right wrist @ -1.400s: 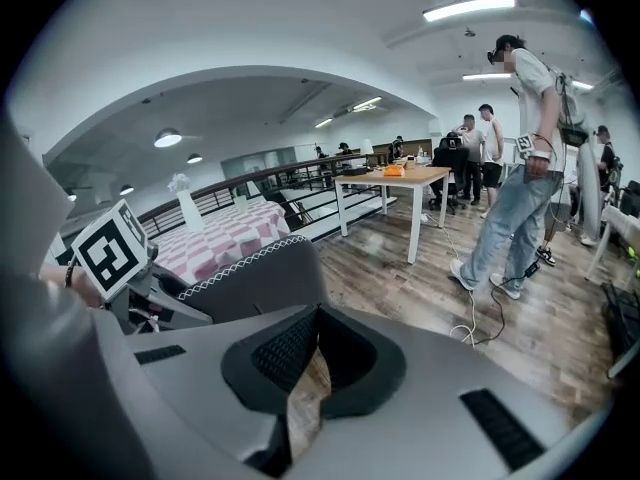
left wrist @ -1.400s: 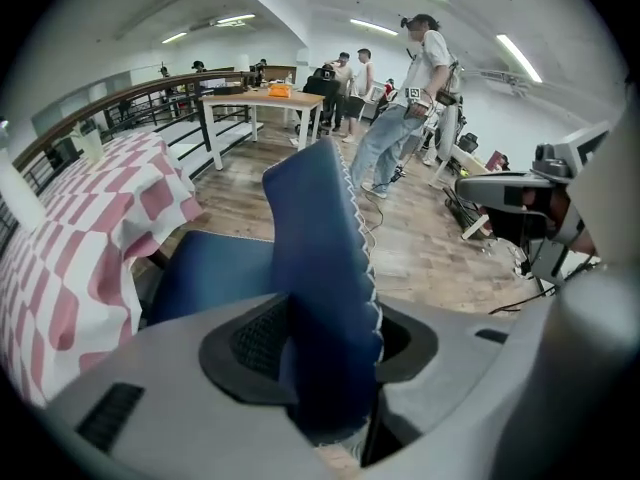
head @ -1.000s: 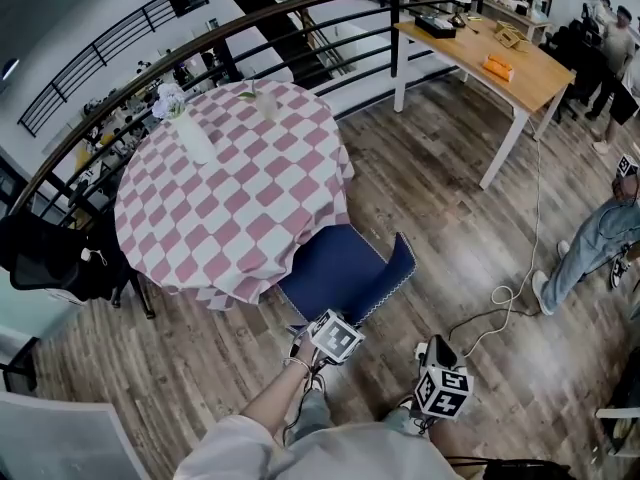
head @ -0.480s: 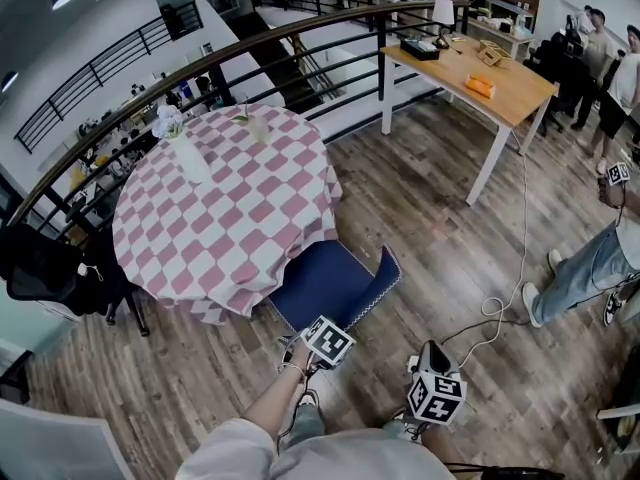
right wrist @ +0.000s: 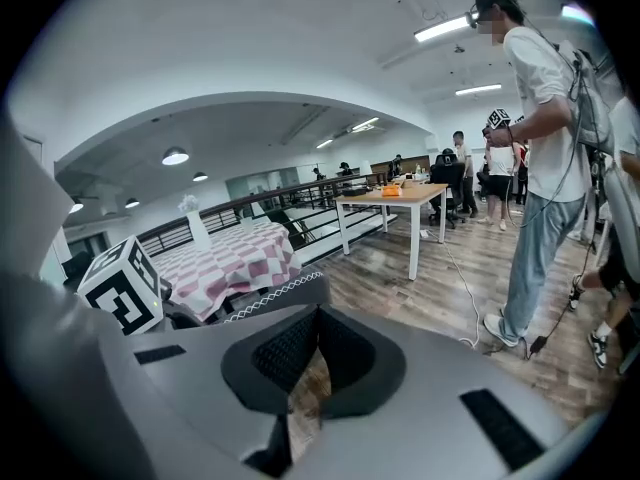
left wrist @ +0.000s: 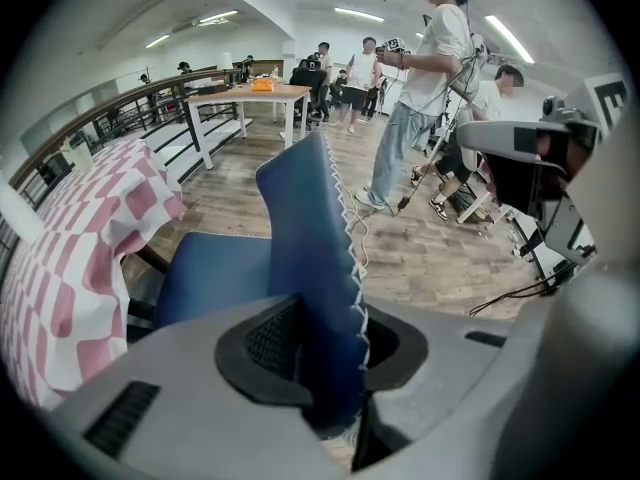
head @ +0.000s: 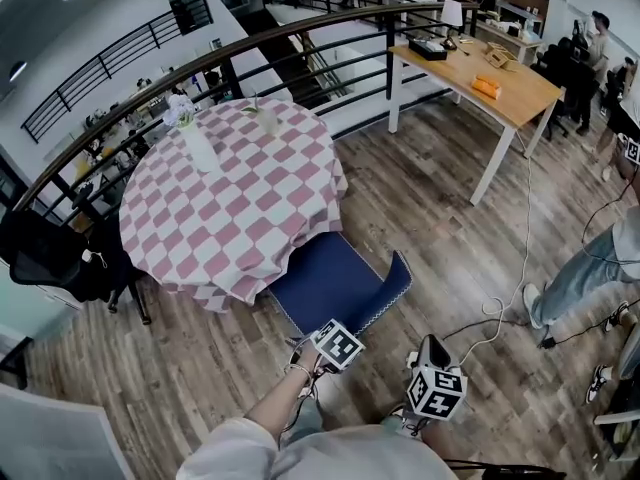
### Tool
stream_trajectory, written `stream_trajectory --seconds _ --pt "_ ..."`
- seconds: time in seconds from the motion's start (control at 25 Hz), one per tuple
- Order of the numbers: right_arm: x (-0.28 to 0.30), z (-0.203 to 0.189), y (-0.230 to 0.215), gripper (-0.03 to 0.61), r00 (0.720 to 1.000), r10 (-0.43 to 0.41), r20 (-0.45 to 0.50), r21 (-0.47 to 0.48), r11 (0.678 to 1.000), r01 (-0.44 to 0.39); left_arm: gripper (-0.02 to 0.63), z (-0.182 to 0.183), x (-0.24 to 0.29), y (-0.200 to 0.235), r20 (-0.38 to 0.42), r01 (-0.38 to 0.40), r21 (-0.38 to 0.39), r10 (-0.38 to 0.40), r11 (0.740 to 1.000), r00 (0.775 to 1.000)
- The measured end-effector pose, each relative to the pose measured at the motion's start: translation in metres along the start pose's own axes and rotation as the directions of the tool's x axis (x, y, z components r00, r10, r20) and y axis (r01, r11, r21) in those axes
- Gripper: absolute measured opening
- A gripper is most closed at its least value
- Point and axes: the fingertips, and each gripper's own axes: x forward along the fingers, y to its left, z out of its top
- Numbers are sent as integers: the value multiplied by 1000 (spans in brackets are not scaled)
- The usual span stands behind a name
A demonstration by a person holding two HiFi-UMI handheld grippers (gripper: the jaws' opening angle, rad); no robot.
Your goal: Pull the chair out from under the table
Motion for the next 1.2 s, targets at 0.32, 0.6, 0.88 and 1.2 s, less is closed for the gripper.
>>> stream_trajectory --seconds 0.32,0.6,0.88,1.2 --pt "-12 -9 -9 17 1000 -3 -5 -1 1000 3 104 -11 3 -33 -20 26 -19 -27 999 999" --pt "-16 -23 -18 17 999 3 -36 -16 1000 -4 104 -16 5 -53 -8 25 -25 -25 999 1000" --pt "-19 -27 -23 17 999 19 -38 -20 1000 -20 104 -20 5 -69 -5 5 -32 -5 999 1000" --pt "-22 -25 -35 17 999 22 -27 -13 1000 -23 107 -27 7 -101 -24 32 -36 -33 999 999"
